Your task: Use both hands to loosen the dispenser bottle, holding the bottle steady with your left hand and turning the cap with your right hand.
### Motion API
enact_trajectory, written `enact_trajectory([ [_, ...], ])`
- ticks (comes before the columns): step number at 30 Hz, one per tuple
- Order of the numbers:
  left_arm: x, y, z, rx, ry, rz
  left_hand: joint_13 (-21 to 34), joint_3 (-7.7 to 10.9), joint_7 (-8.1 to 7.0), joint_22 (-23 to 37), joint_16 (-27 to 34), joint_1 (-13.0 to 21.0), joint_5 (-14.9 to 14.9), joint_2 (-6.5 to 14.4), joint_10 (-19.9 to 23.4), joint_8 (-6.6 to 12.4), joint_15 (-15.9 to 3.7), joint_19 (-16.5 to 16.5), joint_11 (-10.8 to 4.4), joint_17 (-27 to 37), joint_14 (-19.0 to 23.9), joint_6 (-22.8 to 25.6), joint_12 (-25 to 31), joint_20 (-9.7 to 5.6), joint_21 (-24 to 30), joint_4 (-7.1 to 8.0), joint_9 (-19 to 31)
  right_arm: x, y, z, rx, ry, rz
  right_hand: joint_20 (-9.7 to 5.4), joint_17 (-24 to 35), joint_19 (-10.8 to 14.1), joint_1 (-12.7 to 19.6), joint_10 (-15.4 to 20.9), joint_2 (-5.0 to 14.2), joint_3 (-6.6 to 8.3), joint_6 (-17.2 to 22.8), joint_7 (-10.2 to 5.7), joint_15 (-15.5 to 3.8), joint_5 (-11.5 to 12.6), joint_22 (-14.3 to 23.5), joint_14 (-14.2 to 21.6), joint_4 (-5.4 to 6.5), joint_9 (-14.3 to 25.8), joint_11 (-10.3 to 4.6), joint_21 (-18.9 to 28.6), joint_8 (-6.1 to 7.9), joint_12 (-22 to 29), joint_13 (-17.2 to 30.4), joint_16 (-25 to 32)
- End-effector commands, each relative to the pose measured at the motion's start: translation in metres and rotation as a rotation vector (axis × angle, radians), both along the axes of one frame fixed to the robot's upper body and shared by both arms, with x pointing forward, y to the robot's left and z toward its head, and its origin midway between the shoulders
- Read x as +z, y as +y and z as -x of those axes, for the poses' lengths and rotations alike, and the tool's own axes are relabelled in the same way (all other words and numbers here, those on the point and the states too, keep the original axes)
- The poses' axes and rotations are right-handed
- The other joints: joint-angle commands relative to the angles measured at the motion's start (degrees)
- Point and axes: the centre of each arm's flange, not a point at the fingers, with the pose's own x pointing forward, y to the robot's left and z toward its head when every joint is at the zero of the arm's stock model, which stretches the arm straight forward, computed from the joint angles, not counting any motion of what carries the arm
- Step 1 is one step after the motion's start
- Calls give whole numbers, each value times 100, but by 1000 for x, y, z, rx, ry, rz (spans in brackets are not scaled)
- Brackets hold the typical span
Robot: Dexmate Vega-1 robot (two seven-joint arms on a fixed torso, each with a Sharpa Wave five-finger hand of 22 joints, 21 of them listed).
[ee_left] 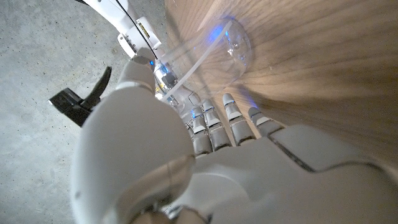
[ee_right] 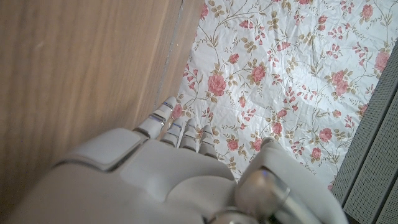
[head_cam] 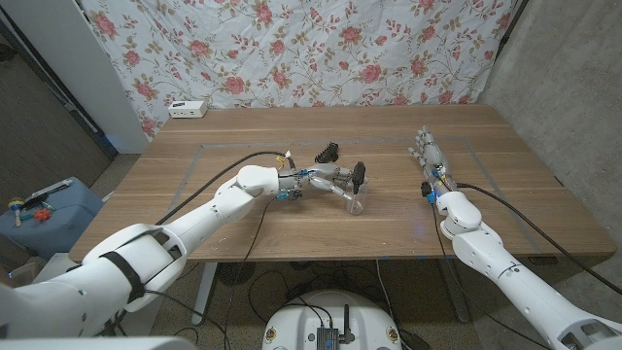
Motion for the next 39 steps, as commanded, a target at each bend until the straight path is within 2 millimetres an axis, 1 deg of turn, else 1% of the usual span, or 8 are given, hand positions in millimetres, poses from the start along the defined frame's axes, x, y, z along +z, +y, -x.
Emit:
enact_trajectory([
  [1,0,-7,-2,-20,22,-30,27,-37,-241,9,13,208,-7,96,208,22,-792,33,-223,7,108,265,47,-349,23,-27,22,-4,-3,5,-5,-3,-10,-158,-3,-19,-16,-12,-19,8,-15,-30,-36,41,31,24,-39,9,-8,40,37,1,20,27],
  [12,-2,-17,-6,-40,40,-50,31,-9,-240,9,-13,339,-48,166,196,-23,-788,30,-251,5,76,251,18,-356,17,-56,19,-7,-9,10,-13,-4,-14,-151,-3,-23,-23,-10,-20,8,-17,-27,-39,42,32,24,-39,9,29,40,37,3,20,27],
  [18,-3,-21,-8,-49,48,-50,46,35,-218,9,-17,445,-86,253,230,-45,-750,25,-235,8,55,237,25,-326,15,-71,25,-9,-11,12,-17,-2,-19,-148,-3,-24,-27,-10,-19,8,-21,-27,-42,43,32,23,-39,9,0,40,36,2,20,27],
  [20,-3,-22,-9,-48,46,-41,77,72,-203,7,32,557,-169,337,370,-2,-738,88,-284,15,208,401,81,-378,34,-81,38,-10,-12,13,-17,-1,-21,-144,-3,-25,-28,-10,-19,8,-24,-26,-43,44,32,23,-39,9,-4,40,35,2,20,27],
  [24,-3,-23,-10,-43,38,-25,132,82,-120,4,72,645,-289,388,562,51,-766,166,-306,24,402,622,168,-461,44,-80,53,-12,-12,13,-17,2,-26,-142,-3,-27,-31,-11,-18,8,-12,-34,-40,44,32,20,-38,9,-1,40,40,2,20,26],
  [28,-3,-23,-11,-38,36,-14,183,96,-106,2,127,703,-387,470,699,95,-805,249,-297,45,616,813,236,-502,53,-64,67,-14,-12,13,-17,3,-29,-133,-3,-29,-32,-9,-17,8,-10,-38,-29,45,32,22,-38,9,2,39,41,3,20,27],
  [31,-4,-23,-11,-34,34,-1,238,95,-94,0,168,751,-485,465,830,135,-787,364,-307,53,838,989,299,-585,66,-73,81,-14,-12,13,-17,3,-29,-129,-3,-29,-34,-7,-17,8,-11,-40,-25,45,32,24,-38,9,8,40,40,3,20,27],
  [39,-5,-22,-12,-18,26,42,381,111,20,-3,296,826,-700,628,1086,228,-777,623,-277,95,1269,1317,406,-645,79,-38,118,-13,-12,13,-19,5,-23,-124,-3,-30,-39,-9,-15,8,-9,-40,-20,46,33,23,-36,9,-2,40,41,3,20,28],
])
